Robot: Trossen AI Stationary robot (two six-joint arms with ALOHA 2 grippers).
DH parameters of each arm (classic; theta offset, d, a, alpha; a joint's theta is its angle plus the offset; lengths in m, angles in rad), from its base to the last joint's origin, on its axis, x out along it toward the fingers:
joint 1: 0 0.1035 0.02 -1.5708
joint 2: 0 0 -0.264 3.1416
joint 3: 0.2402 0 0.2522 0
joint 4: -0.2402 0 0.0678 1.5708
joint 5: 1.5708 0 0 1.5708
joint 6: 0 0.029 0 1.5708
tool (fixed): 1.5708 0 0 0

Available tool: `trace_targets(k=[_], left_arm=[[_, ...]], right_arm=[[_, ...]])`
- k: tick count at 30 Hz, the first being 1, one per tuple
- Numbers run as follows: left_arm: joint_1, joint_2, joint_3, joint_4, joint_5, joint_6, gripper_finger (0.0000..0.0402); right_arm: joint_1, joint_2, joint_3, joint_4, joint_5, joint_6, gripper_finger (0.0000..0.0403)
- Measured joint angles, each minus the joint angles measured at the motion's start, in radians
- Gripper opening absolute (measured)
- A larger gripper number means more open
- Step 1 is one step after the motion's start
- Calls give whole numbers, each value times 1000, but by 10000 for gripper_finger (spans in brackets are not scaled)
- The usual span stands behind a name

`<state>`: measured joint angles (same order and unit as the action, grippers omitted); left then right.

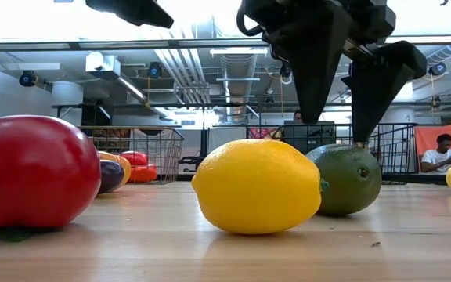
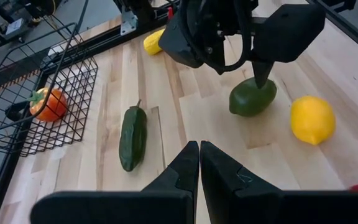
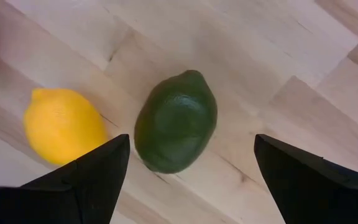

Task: Sort produce into baskets
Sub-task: Put the lime into the black wire basket

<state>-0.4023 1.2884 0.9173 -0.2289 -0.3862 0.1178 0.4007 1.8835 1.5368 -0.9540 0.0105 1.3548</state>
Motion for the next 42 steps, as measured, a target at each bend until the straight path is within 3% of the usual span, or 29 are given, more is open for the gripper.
trace_targets(k=[22,36,42], left_arm=[[0,0,0,-4,0,-23,0],[0,16,0,8,1,-31,0],[0,35,0,11,3,-40,0]], right_arm=[[0,130,-2,75,-20,-7,334],[0,116,15,71,-20,-35,235],[-15,47,43,-16,-9,-71,232]])
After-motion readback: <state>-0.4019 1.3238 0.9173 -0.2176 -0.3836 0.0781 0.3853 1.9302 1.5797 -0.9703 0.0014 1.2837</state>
